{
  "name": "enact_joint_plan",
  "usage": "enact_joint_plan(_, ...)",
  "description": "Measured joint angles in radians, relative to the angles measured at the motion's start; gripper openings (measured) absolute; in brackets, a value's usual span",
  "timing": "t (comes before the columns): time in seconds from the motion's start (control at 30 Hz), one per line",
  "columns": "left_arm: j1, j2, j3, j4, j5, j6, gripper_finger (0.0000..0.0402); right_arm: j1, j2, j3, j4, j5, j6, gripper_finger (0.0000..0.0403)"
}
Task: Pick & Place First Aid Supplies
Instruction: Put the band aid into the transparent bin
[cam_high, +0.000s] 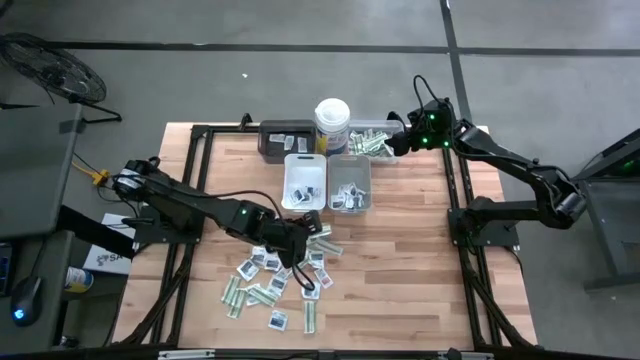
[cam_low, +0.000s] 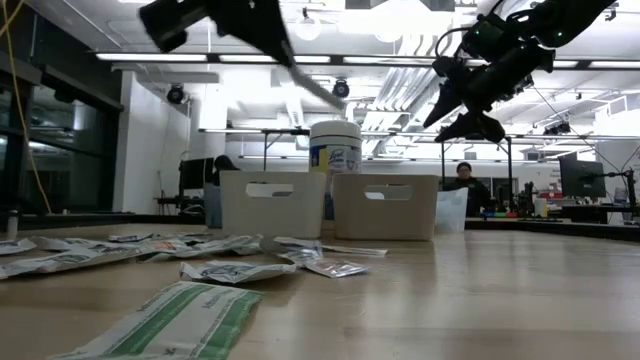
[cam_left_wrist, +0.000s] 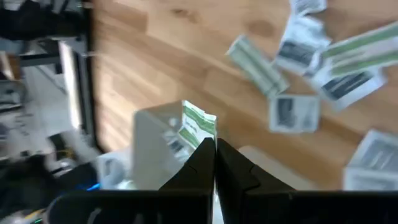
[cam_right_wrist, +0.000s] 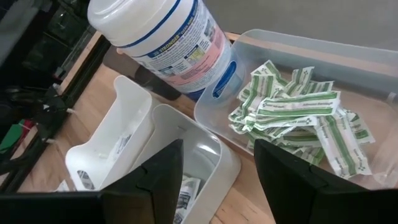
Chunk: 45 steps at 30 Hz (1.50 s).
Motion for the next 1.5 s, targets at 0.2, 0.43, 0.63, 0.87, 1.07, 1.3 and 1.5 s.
enact_joint_plan(0.2, 0.001, 0.0, 0.035, 0.008, -0.095, 0.117, 0.0, 0.0, 0.0, 0.0, 0.03, -0.094, 0.024, 0.019)
enact_joint_plan(0.43, 0.007, 0.0, 0.036, 0.027, -0.262, 0.278, 0.0, 0.013, 0.0, 0.0, 0.15, -0.352, 0.068, 0.019)
enact_joint_plan(0.63, 0.064, 0.0, 0.036, 0.143, -0.325, 0.409, 0.0, 0.131, 0.0, 0.0, 0.256, -0.439, 0.087, 0.019)
enact_joint_plan(0.87, 0.125, 0.0, 0.036, 0.3, -0.33, 0.562, 0.0, 0.295, 0.0, 0.0, 0.352, -0.403, 0.095, 0.019)
enact_joint_plan(1.07, 0.127, 0.0, 0.036, 0.398, -0.316, 0.655, 0.0, 0.369, 0.0, 0.0, 0.378, -0.284, 0.094, 0.019)
enact_joint_plan(1.3, 0.127, 0.0, 0.036, 0.44, -0.307, 0.657, 0.0, 0.43, 0.0, 0.0, 0.441, -0.268, 0.087, 0.019)
enact_joint_plan(1.5, 0.127, 0.0, 0.036, 0.438, -0.307, 0.657, 0.0, 0.479, 0.0, 0.0, 0.444, -0.249, 0.088, 0.019)
